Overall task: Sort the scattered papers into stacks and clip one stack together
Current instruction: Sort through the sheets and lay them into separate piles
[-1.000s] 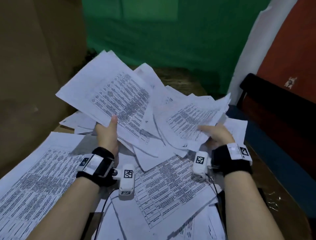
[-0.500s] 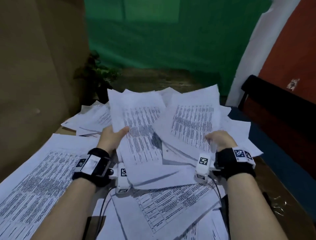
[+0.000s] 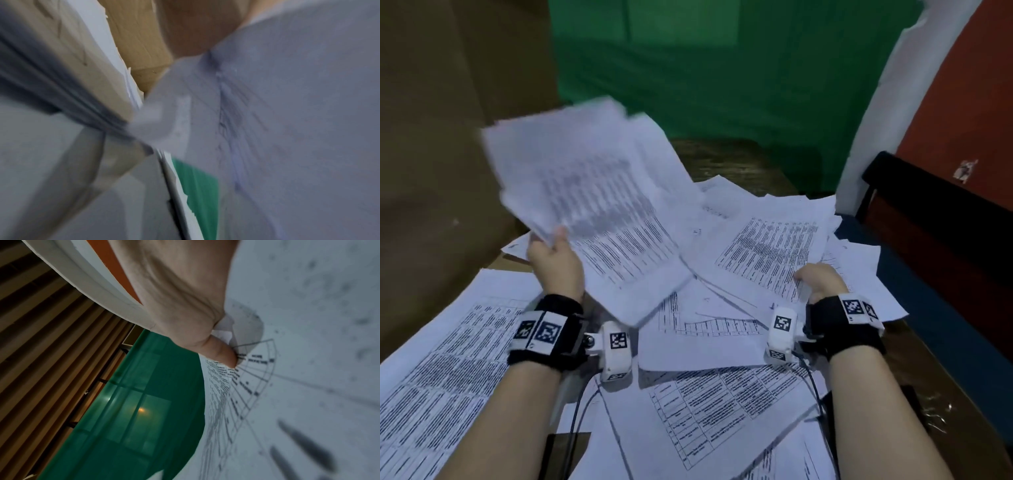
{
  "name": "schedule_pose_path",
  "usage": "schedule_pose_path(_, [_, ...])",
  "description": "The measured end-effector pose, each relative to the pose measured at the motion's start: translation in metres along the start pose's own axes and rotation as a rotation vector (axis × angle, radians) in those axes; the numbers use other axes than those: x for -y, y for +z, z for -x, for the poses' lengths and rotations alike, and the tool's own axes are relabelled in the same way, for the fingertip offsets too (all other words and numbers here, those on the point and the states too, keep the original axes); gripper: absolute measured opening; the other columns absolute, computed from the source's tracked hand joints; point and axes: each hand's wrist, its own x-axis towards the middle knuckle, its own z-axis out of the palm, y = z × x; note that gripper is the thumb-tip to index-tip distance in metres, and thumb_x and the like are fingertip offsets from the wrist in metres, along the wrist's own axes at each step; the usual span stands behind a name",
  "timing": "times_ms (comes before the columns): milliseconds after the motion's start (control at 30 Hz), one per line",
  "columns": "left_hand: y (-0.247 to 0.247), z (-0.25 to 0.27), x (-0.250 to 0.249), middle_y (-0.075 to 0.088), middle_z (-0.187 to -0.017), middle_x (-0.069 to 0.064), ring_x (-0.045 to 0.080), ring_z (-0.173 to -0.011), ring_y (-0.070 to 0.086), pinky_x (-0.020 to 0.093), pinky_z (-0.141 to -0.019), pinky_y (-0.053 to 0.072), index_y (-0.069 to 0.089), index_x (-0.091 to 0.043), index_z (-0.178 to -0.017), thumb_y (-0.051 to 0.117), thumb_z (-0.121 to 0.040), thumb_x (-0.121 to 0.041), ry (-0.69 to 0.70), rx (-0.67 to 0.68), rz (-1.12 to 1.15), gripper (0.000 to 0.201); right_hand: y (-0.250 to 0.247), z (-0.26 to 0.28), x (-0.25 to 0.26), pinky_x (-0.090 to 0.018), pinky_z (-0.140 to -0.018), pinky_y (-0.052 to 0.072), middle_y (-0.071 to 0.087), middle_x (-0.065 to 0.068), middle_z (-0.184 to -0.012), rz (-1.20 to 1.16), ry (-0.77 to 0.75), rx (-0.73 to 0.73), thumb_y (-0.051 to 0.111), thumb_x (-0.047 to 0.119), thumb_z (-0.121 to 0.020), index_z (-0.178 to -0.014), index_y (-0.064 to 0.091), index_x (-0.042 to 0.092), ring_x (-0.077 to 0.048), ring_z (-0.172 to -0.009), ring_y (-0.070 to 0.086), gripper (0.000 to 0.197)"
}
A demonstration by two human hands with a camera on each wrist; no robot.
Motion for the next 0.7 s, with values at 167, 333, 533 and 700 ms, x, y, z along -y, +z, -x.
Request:
schedule_pose_path(167, [-0.017, -0.017, 0.000, 0.054, -0.117, 0.004, 0.017, -0.106, 0.055, 0.026, -0.093, 0.045, 0.040, -0.005, -0.131, 0.049, -0.099, -0.035, -0.213, -0.251, 0.261, 0.045, 0.001, 0.008, -0.001, -0.032, -0.055, 0.042, 0.053, -0.015, -0.103, -0.041, -0.027, -0.009, 0.052, 0.009, -0.095, -0.105, 0.052, -0.002, -0.025, -0.080, 0.054, 0.014])
schedule_pose_path(333, [-0.008, -0.006, 0.000, 0.060, -0.108, 0.005, 0.014, -0.093, 0.059, 0.010, -0.060, 0.048, 0.055, -0.004, -0.116, 0.059, -0.095, -0.026, -0.220, -0.017, 0.315, 0.030, 0.007, 0.007, -0.005, -0.032, -0.094, 0.047, 0.062, -0.013, -0.121, -0.302, -0.052, 0.028, 0.053, -0.001, -0.090, -0.133, 0.056, 0.005, -0.028, -0.111, 0.059, 0.044])
schedule_pose_path(533, [0.016, 0.019, 0.011, 0.064, -0.114, 0.012, 0.029, -0.105, 0.063, 0.027, -0.073, 0.052, 0.054, 0.003, -0.125, 0.044, -0.102, -0.019, -0.429, 0.344, 0.334, 0.033, 0.018, 0.034, 0.015, -0.048, -0.089, 0.054, 0.072, -0.015, -0.104, -0.711, -0.209, 0.202, 0.056, 0.000, -0.091, -0.105, 0.066, 0.008, -0.032, -0.097, 0.069, 0.019])
schedule_pose_path(700, [0.016, 0.021, 0.014, 0.058, -0.129, 0.016, 0.030, -0.114, 0.059, 0.033, -0.082, 0.049, 0.042, 0.000, -0.138, 0.037, -0.104, -0.023, -0.577, 0.432, 0.367, 0.041, 0.034, 0.055, 0.032, -0.035, -0.073, 0.057, 0.072, -0.013, -0.101, -0.865, -0.342, 0.251, 0.047, -0.005, -0.094, -0.111, 0.063, 0.006, -0.029, -0.092, 0.069, 0.026])
